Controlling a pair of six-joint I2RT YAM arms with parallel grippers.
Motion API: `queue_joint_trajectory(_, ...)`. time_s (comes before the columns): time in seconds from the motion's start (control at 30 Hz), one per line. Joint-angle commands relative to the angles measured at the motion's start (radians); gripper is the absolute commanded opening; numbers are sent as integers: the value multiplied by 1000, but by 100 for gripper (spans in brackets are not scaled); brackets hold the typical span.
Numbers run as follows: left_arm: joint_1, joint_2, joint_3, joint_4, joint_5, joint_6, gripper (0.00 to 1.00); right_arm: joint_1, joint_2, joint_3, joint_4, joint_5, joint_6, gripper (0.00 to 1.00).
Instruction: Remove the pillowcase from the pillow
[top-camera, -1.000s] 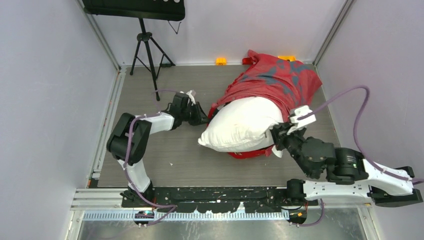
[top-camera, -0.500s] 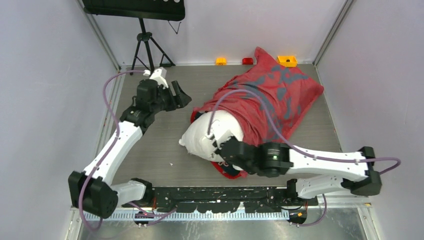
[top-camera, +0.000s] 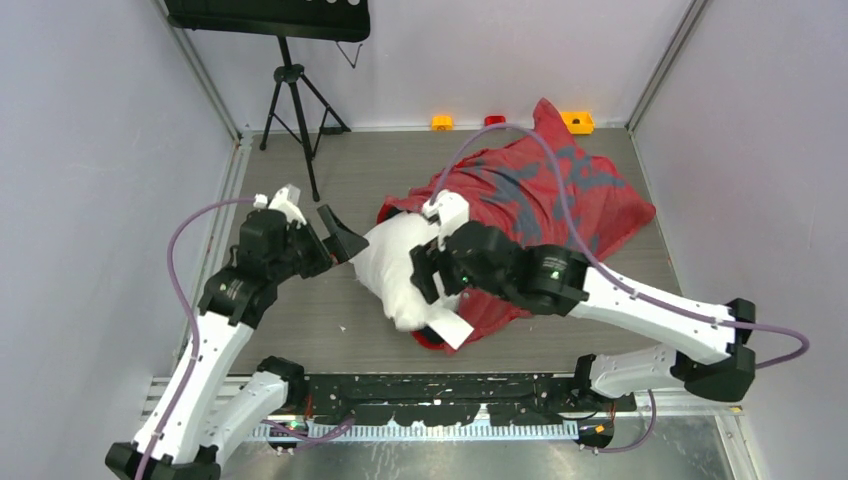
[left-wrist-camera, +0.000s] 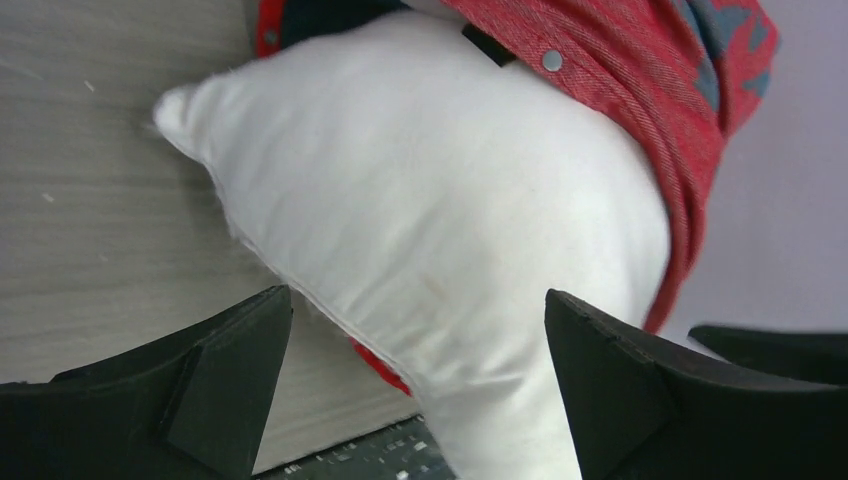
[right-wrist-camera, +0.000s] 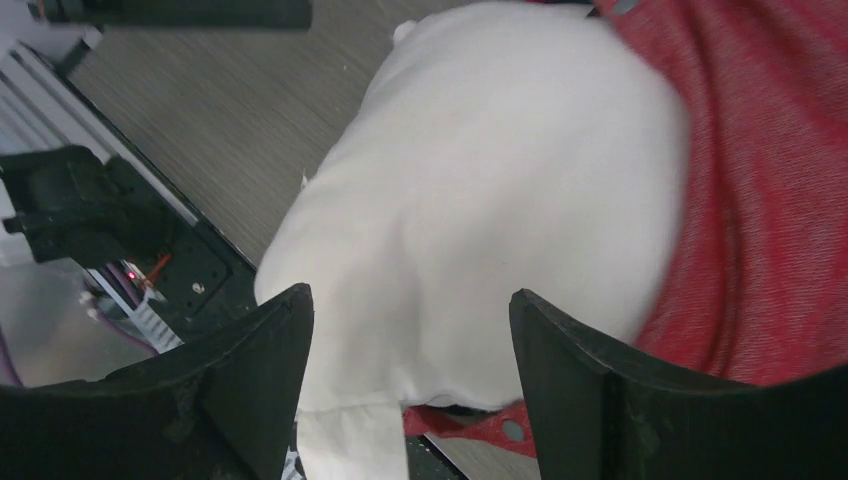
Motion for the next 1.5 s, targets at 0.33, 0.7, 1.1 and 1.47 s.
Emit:
queue_joint_trajectory(0.33, -7, -205, -299, 148, 330, -388, 100, -172, -67, 130, -168, 59, 70, 81)
queue_joint_trajectory(0.7, -92, -209, -448, 262, 284, -497, 100, -259, 126, 98, -133, 184, 45, 79)
queue_joint_trajectory(1.1, -265, -42, -517, 632, 171, -633, 100, -308, 143, 16, -49, 203, 71, 65)
queue_joint_trajectory(1.47, -331, 164, -547, 1052, 116, -707, 70, -310, 125, -28, -39, 169, 89, 30)
